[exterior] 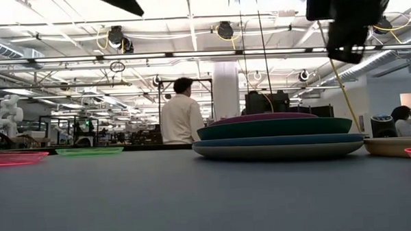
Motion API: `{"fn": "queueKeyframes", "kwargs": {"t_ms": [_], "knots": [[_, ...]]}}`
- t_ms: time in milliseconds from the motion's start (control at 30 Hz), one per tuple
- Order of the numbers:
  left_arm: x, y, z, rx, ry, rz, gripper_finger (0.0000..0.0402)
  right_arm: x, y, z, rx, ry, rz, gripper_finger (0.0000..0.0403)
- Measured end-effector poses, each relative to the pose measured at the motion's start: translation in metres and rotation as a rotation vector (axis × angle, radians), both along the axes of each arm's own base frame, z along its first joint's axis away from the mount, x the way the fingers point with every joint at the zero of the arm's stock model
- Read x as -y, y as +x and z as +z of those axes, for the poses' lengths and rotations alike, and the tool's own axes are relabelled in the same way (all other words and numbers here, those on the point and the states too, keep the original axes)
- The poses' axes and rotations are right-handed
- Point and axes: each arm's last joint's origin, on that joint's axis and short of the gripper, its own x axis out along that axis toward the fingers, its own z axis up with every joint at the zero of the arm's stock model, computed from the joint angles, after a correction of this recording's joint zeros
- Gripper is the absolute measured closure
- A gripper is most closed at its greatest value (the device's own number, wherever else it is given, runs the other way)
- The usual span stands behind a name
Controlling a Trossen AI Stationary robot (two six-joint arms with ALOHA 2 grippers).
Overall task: Stack plastic plates
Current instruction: Stack the white plate on top of the violet plate
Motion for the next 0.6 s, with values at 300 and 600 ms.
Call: {"fn": "queueKeyframes", "kwargs": {"t_ms": [300,600], "knots": [[-0.003,-0.013,-0.003,-0.015,0.001,0.083,0.0286,-0.017,-0.011,0.001,-0.630,-0.017,-0.045,0.0397],[-0.003,-0.014,-0.003,-0.009,-0.005,0.086,0.0286,-0.037,-0.029,-0.027,-0.842,-0.173,0.312,0.0371]]}}
